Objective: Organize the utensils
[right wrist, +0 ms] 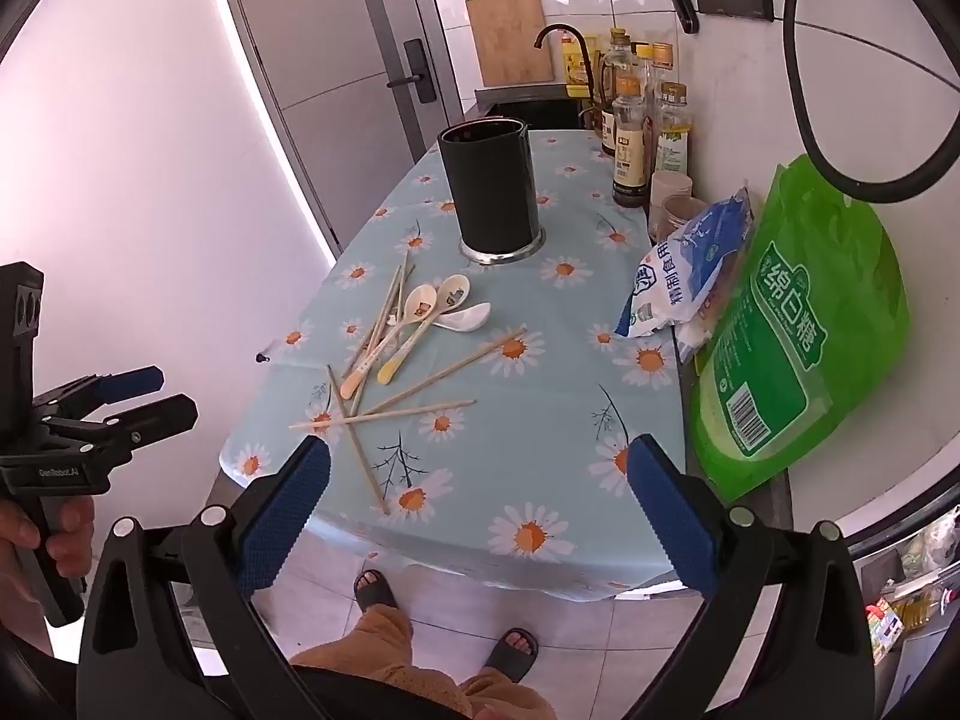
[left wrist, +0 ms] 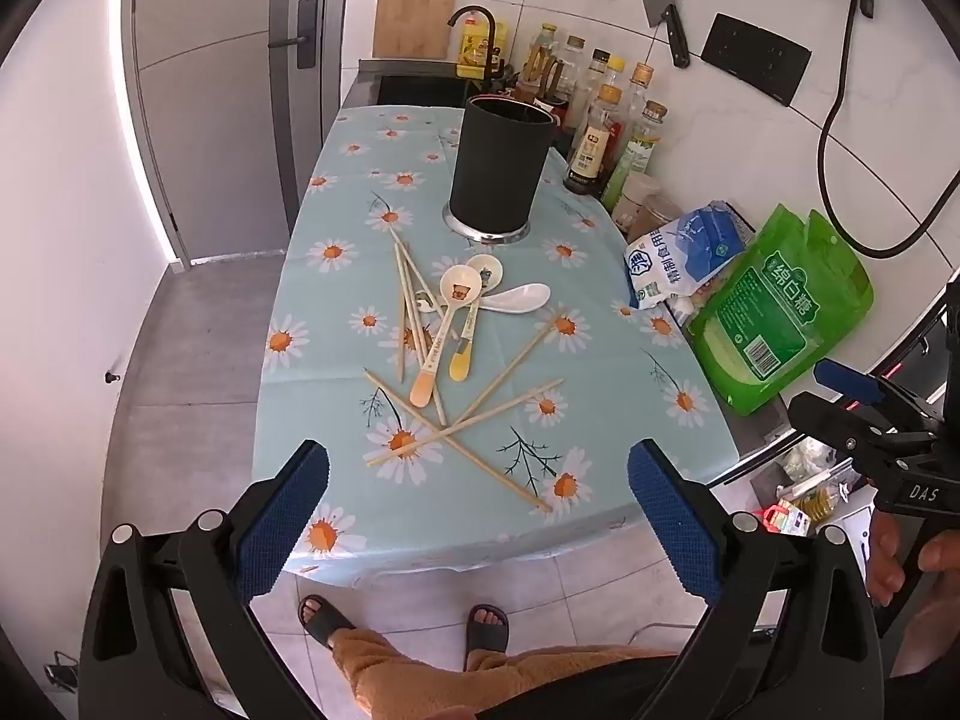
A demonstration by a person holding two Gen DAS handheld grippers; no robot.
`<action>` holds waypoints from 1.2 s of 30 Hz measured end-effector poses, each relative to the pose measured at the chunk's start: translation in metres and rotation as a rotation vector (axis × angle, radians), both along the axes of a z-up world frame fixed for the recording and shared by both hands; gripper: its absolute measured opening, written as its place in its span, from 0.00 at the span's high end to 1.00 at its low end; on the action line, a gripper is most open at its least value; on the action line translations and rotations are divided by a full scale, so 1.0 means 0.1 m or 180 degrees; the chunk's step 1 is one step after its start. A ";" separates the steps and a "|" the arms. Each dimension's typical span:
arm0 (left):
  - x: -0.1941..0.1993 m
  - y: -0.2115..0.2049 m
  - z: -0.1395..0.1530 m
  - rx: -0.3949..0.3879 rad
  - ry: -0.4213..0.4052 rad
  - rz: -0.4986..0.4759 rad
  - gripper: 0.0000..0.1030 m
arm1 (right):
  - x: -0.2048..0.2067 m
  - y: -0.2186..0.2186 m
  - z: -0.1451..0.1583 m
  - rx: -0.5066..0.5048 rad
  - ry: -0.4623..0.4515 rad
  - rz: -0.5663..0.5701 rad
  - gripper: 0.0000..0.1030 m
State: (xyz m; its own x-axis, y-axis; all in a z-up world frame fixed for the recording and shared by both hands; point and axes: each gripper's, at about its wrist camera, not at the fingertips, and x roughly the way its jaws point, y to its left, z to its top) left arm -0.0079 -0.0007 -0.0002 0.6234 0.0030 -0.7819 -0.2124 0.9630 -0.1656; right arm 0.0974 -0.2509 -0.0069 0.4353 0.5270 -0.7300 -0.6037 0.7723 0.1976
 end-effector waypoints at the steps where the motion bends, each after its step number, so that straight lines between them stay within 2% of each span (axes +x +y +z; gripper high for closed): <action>1: 0.00 0.00 0.00 0.0001 0.0000 0.0000 0.06 | 0.00 0.00 0.01 0.0007 0.0015 -0.0003 0.05; 36: -0.08 0.00 -0.05 -0.0034 0.0052 -0.0007 0.06 | -0.05 0.05 -0.03 -0.0074 0.0054 0.0073 0.05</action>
State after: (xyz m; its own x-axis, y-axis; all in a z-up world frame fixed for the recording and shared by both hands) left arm -0.0155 -0.0010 -0.0054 0.6105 -0.0068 -0.7920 -0.2132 0.9617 -0.1726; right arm 0.0923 -0.2461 -0.0095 0.4108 0.5194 -0.7493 -0.6179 0.7629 0.1901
